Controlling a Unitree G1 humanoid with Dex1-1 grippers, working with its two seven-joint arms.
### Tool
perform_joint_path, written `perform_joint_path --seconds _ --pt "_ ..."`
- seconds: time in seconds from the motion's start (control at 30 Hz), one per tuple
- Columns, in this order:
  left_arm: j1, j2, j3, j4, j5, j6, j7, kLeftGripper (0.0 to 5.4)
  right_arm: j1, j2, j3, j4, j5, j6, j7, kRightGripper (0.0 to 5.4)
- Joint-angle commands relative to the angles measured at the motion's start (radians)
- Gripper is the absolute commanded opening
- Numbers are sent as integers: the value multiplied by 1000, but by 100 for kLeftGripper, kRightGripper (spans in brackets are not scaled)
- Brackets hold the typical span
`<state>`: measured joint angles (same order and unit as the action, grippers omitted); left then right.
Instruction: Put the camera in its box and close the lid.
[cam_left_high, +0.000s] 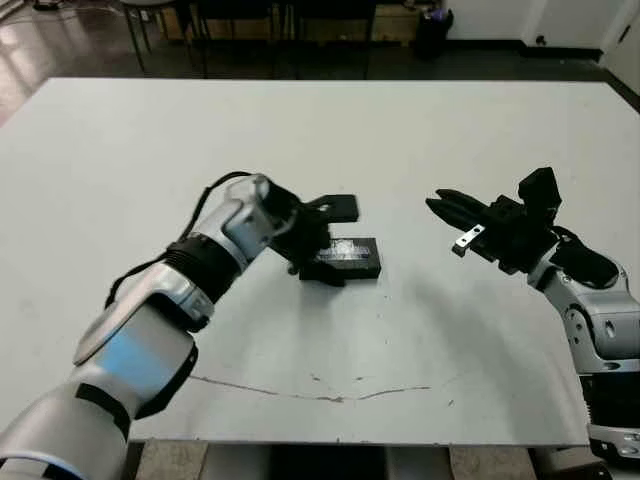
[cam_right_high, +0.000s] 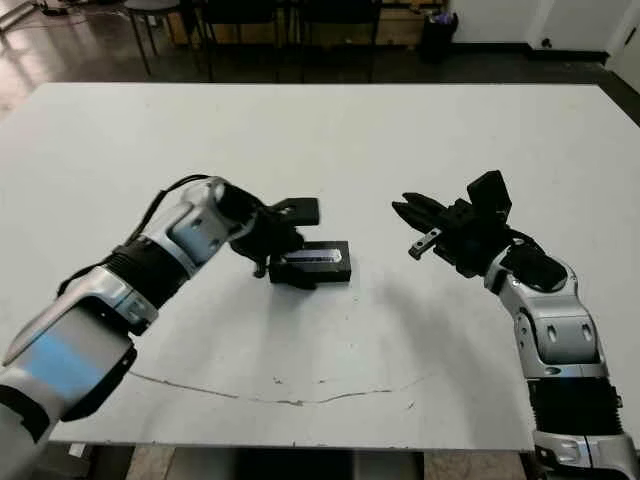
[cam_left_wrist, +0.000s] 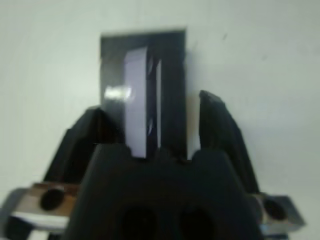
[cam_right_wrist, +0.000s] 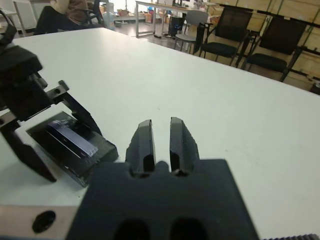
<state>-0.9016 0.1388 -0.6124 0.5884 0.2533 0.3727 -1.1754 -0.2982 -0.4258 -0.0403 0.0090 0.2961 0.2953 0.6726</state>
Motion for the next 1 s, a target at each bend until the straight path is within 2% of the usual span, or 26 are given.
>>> perform_joint_path --seconds 0.03,0.13,0.27,0.47,0.6,0.73,0.87,0.97,1.0 --pt "127 39 -77 38 34 -23 -35 386 12 -6 6 19 -8 -1 4 0" --pt "123 96 -67 28 43 -68 -38 450 9 -8 8 20 -14 -1 3 0" --pt "170 215 -40 -67 49 -59 -34 537 3 -9 12 20 -25 2 -4 0" --pt "281 406 45 -209 30 -116 8 537 -6 -11 18 35 -42 -22 4 0" --pt "367 497 172 -258 -25 -142 78 537 -14 -13 22 59 -43 -34 14 0" --pt "436 548 312 -293 -103 -76 131 537 -18 -17 26 76 -55 -59 19 0" --pt "480 604 404 -314 -163 -63 132 537 -24 -21 26 95 -58 -70 26 0" --pt "521 590 481 -398 -211 -42 193 537 -29 -21 25 111 -59 -77 31 0" --pt "544 559 529 -440 -248 -50 237 537 -32 -21 23 118 -56 -76 34 0"
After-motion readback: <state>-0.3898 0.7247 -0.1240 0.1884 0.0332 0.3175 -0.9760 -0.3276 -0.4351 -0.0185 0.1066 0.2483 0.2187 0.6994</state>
